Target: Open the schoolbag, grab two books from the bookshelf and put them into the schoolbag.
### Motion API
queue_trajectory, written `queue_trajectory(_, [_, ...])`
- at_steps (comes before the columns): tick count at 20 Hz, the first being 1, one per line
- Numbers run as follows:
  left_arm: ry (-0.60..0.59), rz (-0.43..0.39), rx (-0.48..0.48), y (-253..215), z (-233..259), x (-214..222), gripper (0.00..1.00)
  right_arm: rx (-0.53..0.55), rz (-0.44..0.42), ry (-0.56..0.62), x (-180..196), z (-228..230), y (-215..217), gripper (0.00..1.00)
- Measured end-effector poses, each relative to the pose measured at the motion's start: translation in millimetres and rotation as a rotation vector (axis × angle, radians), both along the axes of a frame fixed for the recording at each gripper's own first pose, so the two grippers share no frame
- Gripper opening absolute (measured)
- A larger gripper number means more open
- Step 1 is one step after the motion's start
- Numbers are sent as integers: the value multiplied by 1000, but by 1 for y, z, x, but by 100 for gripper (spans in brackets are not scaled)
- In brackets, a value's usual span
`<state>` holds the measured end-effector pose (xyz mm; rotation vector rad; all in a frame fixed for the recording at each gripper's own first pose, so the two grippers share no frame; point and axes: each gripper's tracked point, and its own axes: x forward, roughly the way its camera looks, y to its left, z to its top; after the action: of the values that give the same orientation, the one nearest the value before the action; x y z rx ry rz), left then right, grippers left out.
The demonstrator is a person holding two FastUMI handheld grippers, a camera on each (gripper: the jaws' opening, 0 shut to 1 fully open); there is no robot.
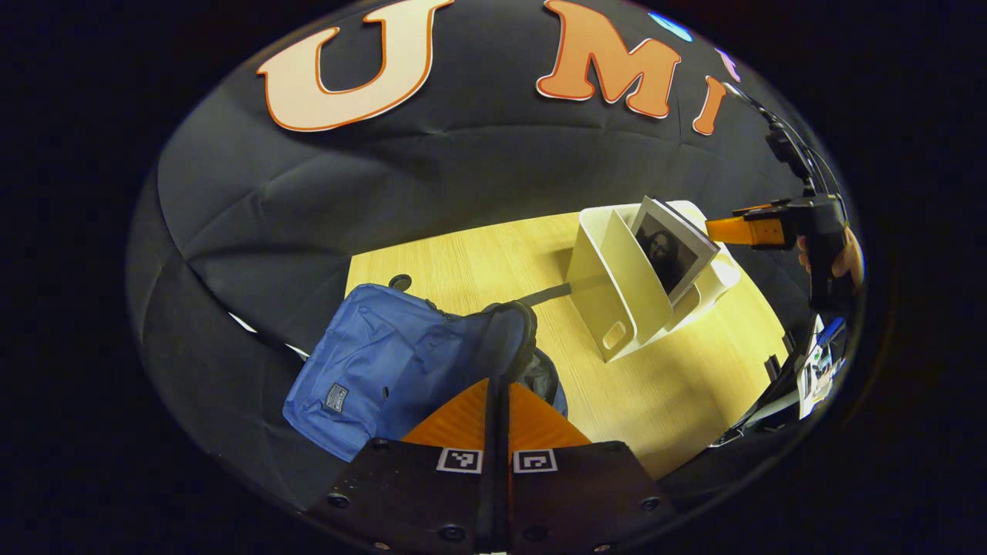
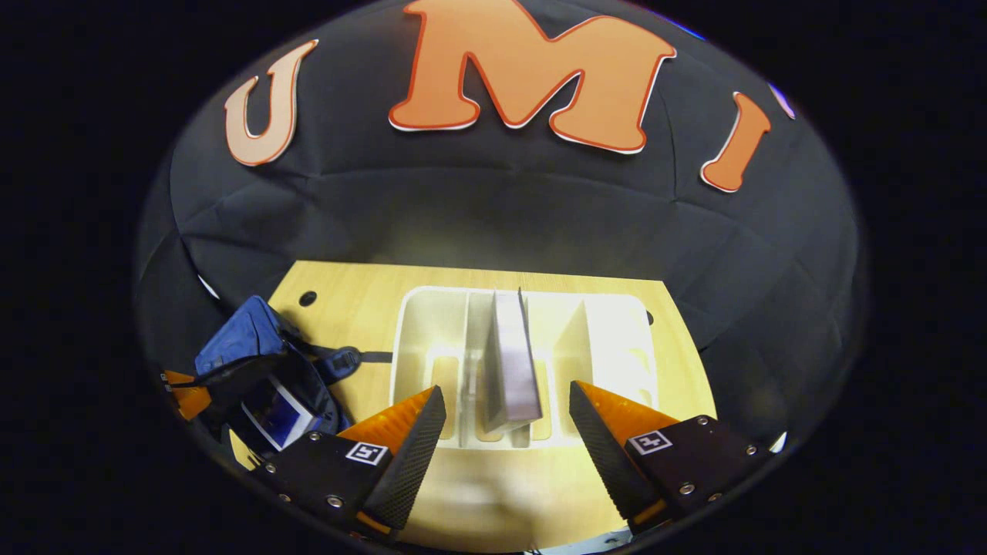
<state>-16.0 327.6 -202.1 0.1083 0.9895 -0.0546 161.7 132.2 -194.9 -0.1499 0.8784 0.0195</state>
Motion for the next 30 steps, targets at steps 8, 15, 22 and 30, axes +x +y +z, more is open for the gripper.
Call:
queue_trajectory(8, [0,15,-15,3,-4,0,1,-35,4,222,34,-57,-14,97])
queue_trajectory(15, [5,26,-35,1,-9,-1,1,-32,9,378,42,-100,-10,72])
queue_trajectory(22, [-2,33,-42,2,-9,-3,1,6,20,468,40,-119,3,47])
queue_trajectory(30, [-8,18,-52,0,-10,-4,1,70,18,446,25,-73,-4,40])
